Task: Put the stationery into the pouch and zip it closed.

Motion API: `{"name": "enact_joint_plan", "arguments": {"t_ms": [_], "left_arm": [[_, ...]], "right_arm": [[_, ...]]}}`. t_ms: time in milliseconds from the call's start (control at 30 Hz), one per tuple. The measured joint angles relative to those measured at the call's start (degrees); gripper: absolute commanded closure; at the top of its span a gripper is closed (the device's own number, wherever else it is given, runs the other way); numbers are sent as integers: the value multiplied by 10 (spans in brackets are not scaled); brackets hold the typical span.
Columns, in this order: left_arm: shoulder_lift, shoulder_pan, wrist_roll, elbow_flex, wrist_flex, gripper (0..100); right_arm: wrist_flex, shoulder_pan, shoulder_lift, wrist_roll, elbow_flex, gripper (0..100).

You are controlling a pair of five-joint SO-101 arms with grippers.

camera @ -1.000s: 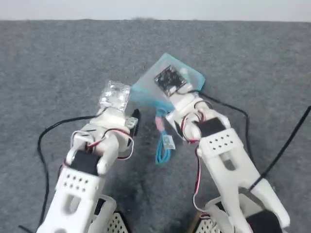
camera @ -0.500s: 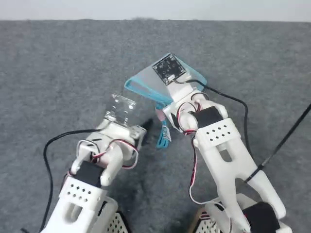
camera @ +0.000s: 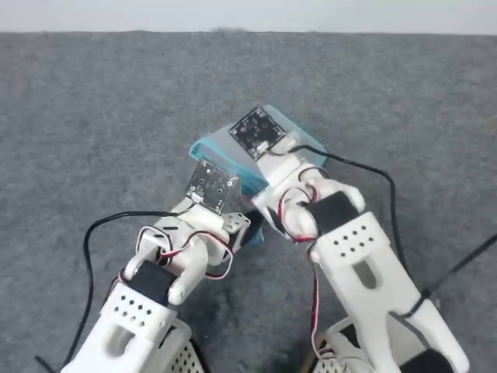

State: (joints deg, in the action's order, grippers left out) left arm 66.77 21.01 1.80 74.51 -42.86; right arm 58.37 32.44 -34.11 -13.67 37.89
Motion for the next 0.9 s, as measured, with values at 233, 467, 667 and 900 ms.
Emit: {"name": "enact_joint_plan", "arguments": {"t_ms": [233, 467, 667, 900], "left_arm": [[0, 1, 0, 61, 91, 822], [-1, -1, 0, 68, 105, 845], [-1, -2, 0, 68, 105, 991], [-1, 2, 0, 68, 105, 988]], "right_arm": [[4, 2, -38, -4, 22, 992], [-21, 4, -52, -4, 60, 992], [-42, 4, -58, -4, 80, 992], [-54, 7, -56, -4, 92, 992]]}}
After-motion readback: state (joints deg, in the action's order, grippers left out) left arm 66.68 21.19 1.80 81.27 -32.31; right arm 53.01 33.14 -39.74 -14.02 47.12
